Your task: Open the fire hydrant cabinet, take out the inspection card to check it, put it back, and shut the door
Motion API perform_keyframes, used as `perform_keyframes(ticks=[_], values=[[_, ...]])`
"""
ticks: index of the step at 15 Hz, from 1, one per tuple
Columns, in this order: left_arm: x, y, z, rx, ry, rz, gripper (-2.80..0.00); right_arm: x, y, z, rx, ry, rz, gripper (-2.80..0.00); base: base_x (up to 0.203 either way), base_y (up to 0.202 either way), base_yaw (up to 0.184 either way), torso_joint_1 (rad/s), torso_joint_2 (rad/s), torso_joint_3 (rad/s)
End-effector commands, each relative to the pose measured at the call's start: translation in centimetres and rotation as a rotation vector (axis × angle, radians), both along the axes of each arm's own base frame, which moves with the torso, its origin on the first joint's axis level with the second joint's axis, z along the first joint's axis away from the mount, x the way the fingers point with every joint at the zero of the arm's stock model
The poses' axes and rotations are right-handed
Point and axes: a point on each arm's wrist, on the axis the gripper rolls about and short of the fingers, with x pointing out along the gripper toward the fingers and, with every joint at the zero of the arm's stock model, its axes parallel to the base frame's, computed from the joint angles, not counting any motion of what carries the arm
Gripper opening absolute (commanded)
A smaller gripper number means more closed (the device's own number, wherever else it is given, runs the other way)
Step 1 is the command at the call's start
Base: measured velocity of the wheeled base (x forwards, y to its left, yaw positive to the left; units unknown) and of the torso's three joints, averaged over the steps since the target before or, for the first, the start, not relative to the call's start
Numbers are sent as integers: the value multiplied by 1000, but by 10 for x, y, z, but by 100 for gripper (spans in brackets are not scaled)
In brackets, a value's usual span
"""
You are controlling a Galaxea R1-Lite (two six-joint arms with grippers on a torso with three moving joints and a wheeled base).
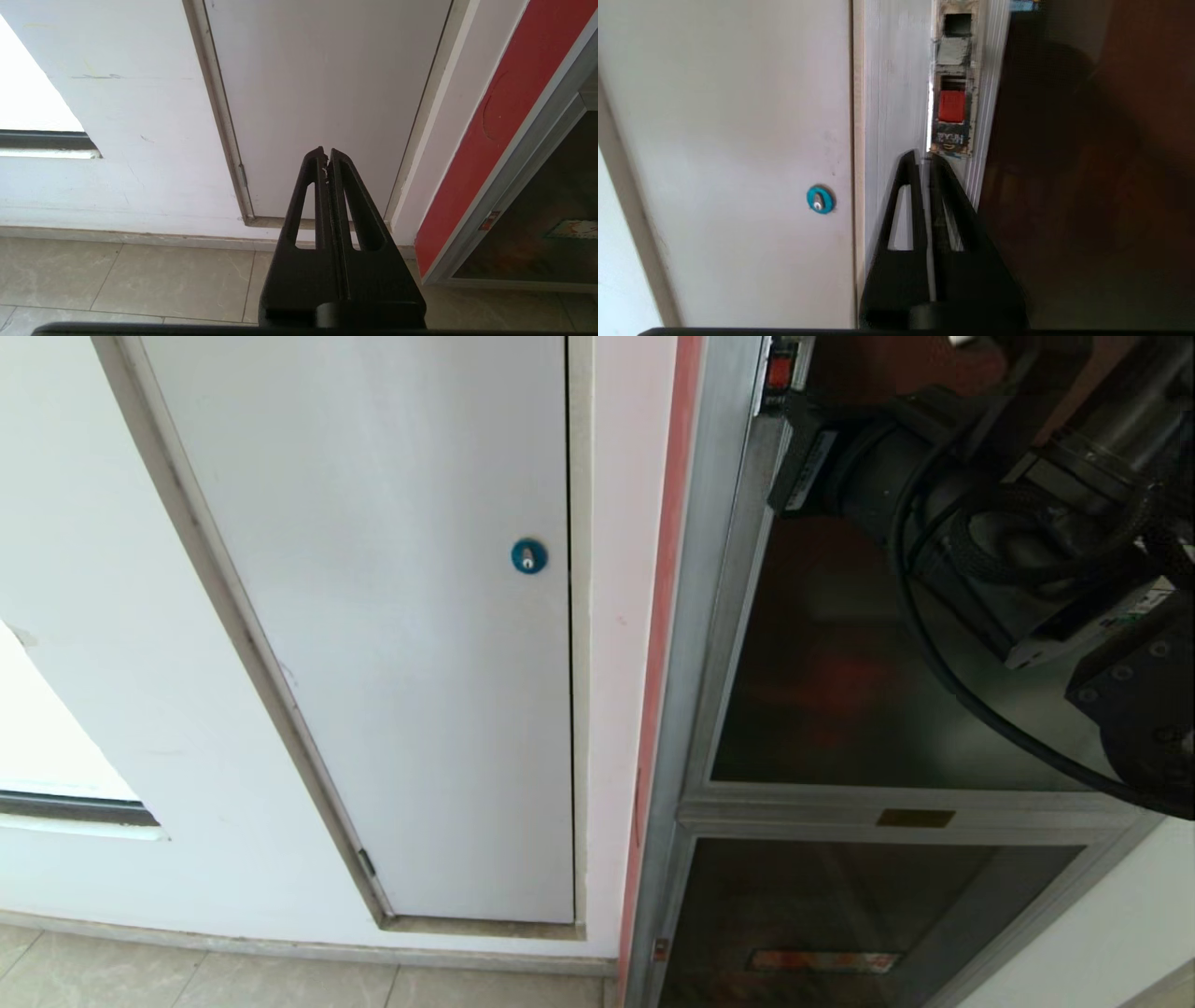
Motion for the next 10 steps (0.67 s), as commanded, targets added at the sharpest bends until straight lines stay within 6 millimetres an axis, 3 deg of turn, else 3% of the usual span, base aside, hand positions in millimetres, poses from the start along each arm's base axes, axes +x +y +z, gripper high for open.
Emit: perform_keyframes(ticks=[1, 10], values=[[0, 0, 0, -1, 3, 0, -280, 5, 3, -3, -8, 3, -5, 0, 0, 0, 0, 0, 0, 0], [0, 0, 0, -1, 3, 0, -280, 11, 1, 9, -40, -51, -54, 0, 0, 0, 0, 0, 0, 0]])
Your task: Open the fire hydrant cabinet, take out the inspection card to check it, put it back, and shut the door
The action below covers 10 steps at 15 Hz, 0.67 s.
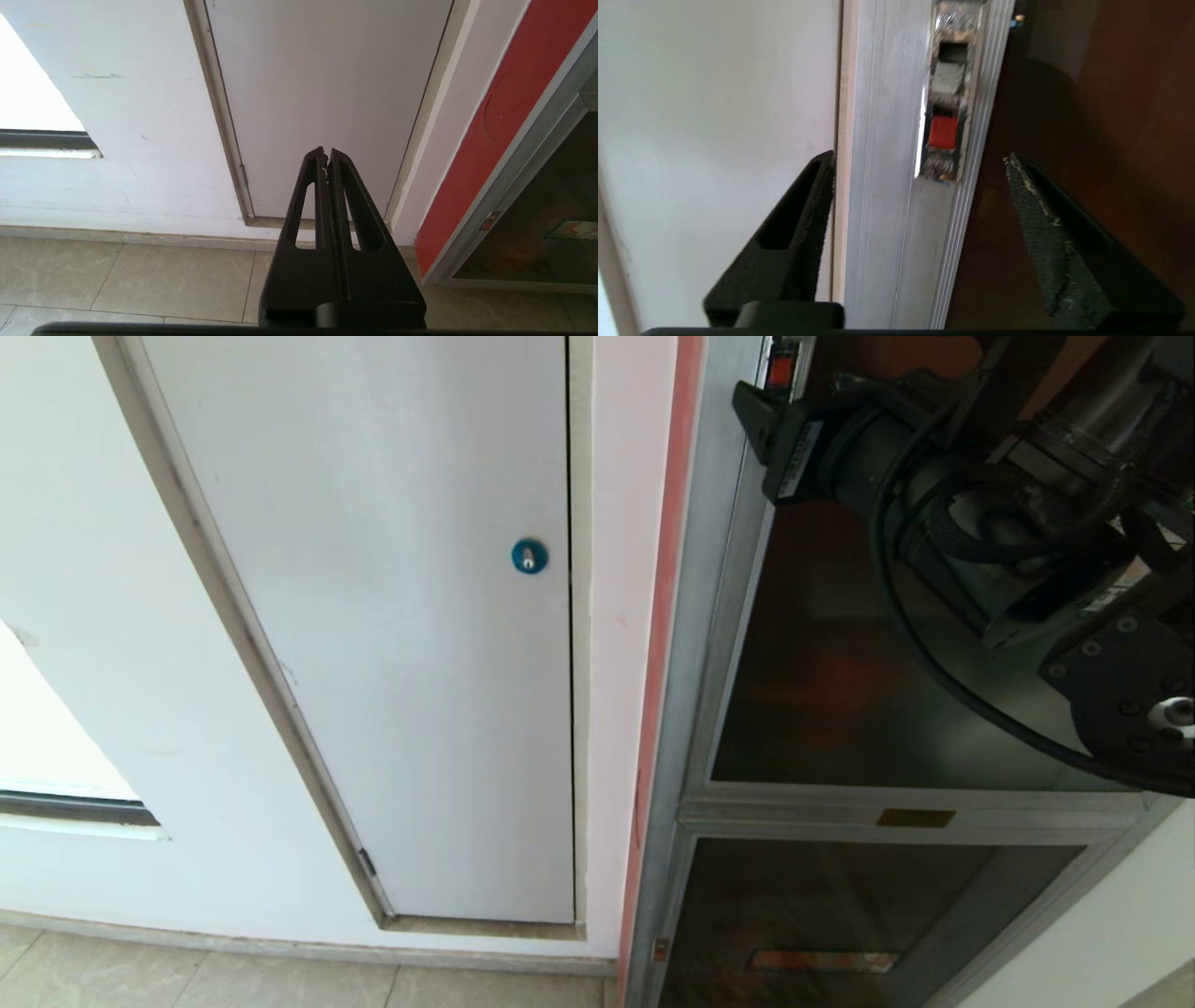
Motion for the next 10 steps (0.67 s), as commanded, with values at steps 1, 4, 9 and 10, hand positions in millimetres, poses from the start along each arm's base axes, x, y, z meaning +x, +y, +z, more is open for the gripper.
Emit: perform_keyframes(ticks=[1, 4, 9, 10], values=[[0, 0, 0, -1, 2, 0, -280, 2, 1, 3, 6, -15, -6, 0, 0, 0, 0, 0, 0, 0], [0, 0, 0, -1, 2, 0, -280, 6, 3, 10, 17, -37, -9, 0, 0, 0, 0, 0, 0, 0], [0, 0, 0, -1, 2, 0, -280, 19, 5, 16, 30, -53, -32, 0, 0, 0, 0, 0, 0, 0], [0, 0, 0, -1, 2, 0, -280, 23, 5, 16, 30, -53, -40, 0, 0, 0, 0, 0, 0, 0]])
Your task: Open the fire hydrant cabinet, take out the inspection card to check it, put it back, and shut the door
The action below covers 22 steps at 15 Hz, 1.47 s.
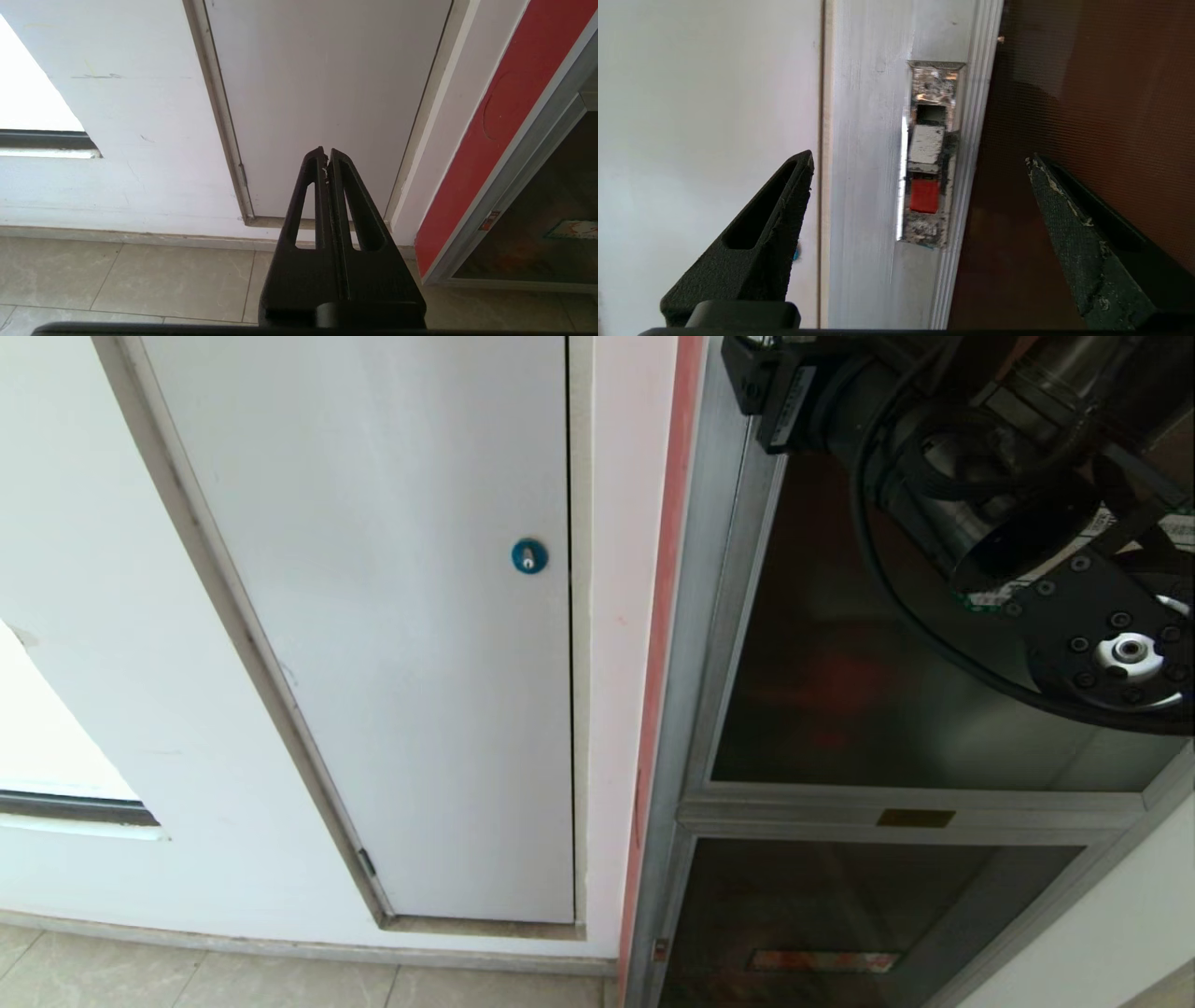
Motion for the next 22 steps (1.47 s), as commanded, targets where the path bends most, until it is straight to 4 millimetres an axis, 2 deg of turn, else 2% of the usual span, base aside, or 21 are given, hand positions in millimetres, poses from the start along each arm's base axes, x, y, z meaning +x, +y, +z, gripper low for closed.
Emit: perform_keyframes(ticks=[1, 7, 8, 22], values=[[0, 0, 0, 0, 2, 0, -280, 8, 1, -3, -2, 2, -13, 0, 0, 0, 0, 0, 0, 0], [0, 0, 0, 0, 2, 0, -280, 15, 2, 2, -6, 9, -23, 0, 0, 0, 0, 0, 0, 0], [0, 0, 0, 0, 2, 0, -280, 17, 3, 0, -8, 12, -25, -280, 0, 0, 0, 0, 0, 0], [0, 0, 0, 0, 2, 0, -280, 14, 1, 2, -2, 12, -31, -280, 0, 0, 0, 0, 0, 0]])
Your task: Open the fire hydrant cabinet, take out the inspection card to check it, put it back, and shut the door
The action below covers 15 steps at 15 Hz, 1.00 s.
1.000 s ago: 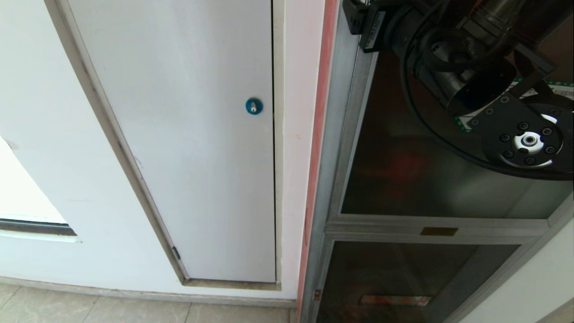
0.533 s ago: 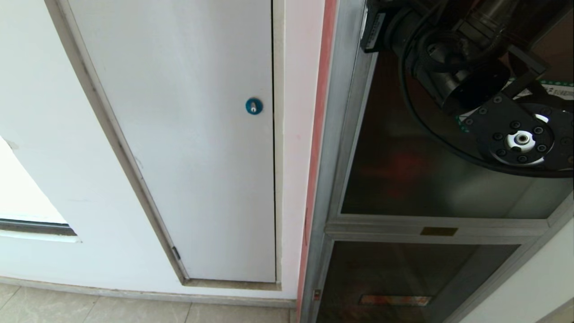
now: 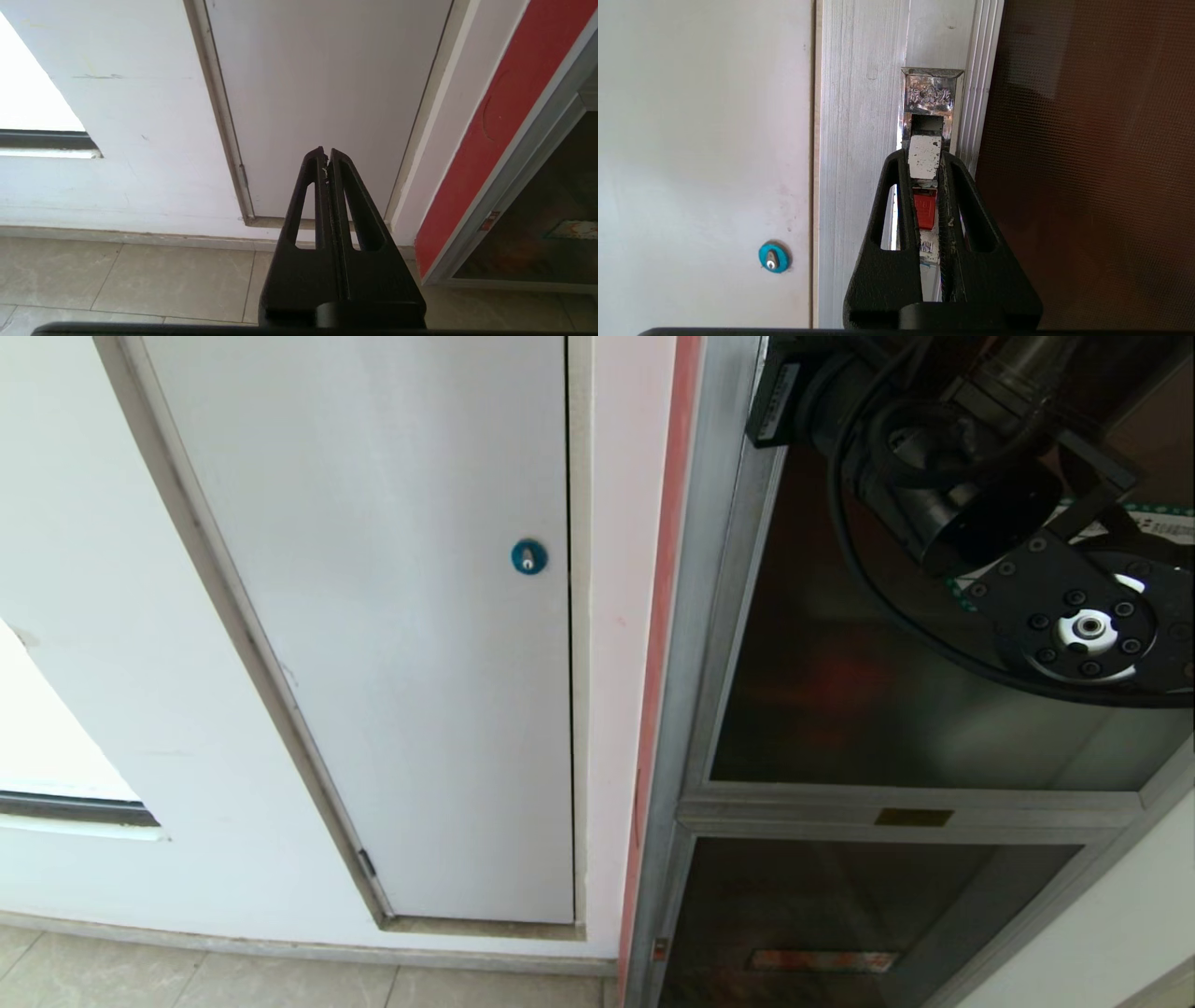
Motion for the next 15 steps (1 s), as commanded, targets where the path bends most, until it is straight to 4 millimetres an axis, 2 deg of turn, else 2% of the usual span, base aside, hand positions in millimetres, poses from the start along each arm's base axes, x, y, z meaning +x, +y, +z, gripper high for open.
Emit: perform_keyframes(ticks=[1, 15], values=[[0, 0, 0, 0, 2, 0, -280, -4, -1, 3, 5, -9, 2, -280, 0, 0, 0, 0, 0, 0], [0, 0, 0, 0, 2, 0, -280, -33, 1, 13, 14, -4, 41, -280, 0, 0, 0, 0, 0, 0]])
